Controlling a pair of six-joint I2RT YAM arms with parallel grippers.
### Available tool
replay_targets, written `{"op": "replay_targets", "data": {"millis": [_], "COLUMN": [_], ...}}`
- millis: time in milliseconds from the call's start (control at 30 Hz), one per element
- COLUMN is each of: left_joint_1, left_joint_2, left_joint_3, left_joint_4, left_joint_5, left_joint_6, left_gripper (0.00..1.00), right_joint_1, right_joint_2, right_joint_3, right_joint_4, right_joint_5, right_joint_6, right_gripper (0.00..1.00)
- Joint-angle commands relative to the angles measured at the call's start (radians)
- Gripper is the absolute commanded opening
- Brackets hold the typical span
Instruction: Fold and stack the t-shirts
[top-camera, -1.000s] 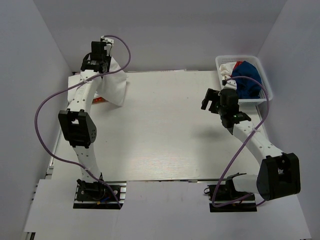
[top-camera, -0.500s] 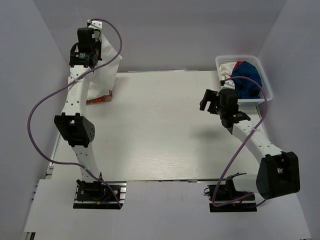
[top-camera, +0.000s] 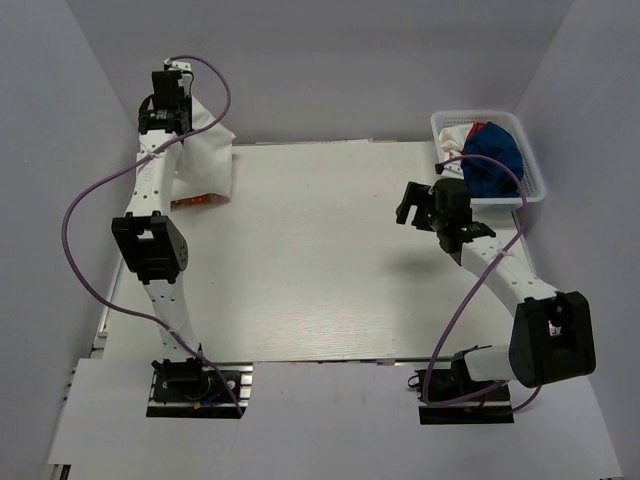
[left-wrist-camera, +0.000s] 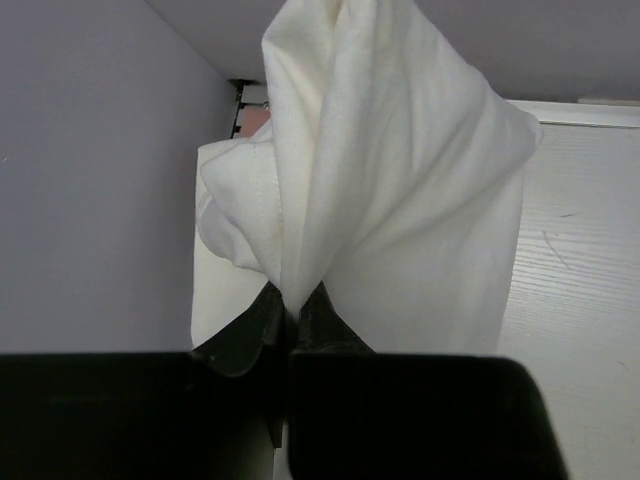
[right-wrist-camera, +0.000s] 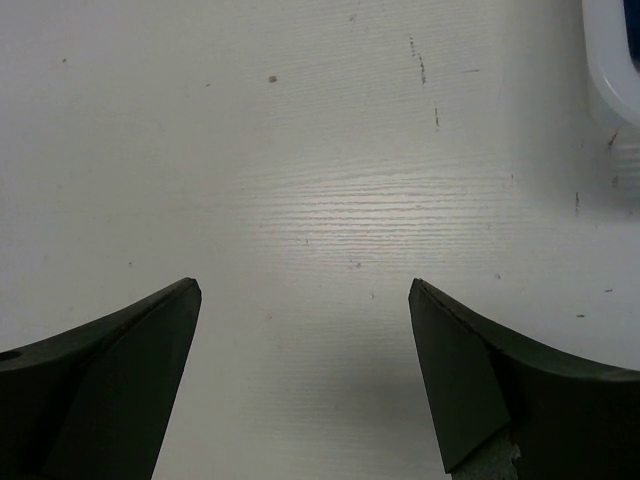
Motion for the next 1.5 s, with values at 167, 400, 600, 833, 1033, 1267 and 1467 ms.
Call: {"op": "replay_targets", "data": {"millis": [167, 400, 600, 833, 1033, 1267, 1467], "left_joint_1": [0.111, 0.189, 0.222, 0.231, 0.209, 0.136, -0.259], "left_joint_2": [-0.015, 0.043, 0.144, 0.152, 0.047, -0.148, -0.597], "left_joint_3": [0.005, -0.056, -0.047, -0.048, -0.048, -0.207, -0.857], "left_joint_4": [0.104, 0.207, 0.249, 0.241, 0.217, 0.189, 0.55], "left_joint_5": [-0.037, 0.055, 0.066, 0.006, 0.136, 0.384, 0.226], "left_joint_6": [-0.036, -0.036, -0.024, -0.056, -0.093, -0.271, -0.494], "left_gripper": [0.0, 0.0, 0.0, 1.0, 1.0, 1.0, 1.0], "right_joint_1": [-0.001, 0.0, -0.001, 0.005, 0.007, -0.001, -0.001], "right_joint_2": [0.066, 0.127, 0.184, 0.204, 0.143, -0.035, -0.176], "right_joint_3": [0.048, 0.099, 0.148, 0.173, 0.179, 0.027, -0.079], "right_joint_4": [0.02, -0.014, -0.039, -0.032, -0.036, 0.006, 0.018], "right_joint_5": [-0.021, -0.015, -0.015, -0.032, -0.084, -0.102, -0.139], "right_joint_6": [0.002, -0.007, -0.012, -0.004, -0.008, 0.037, 0.111], "right_gripper": [0.9, 0.9, 0.9, 0.9, 0.9, 0.9, 0.9]}}
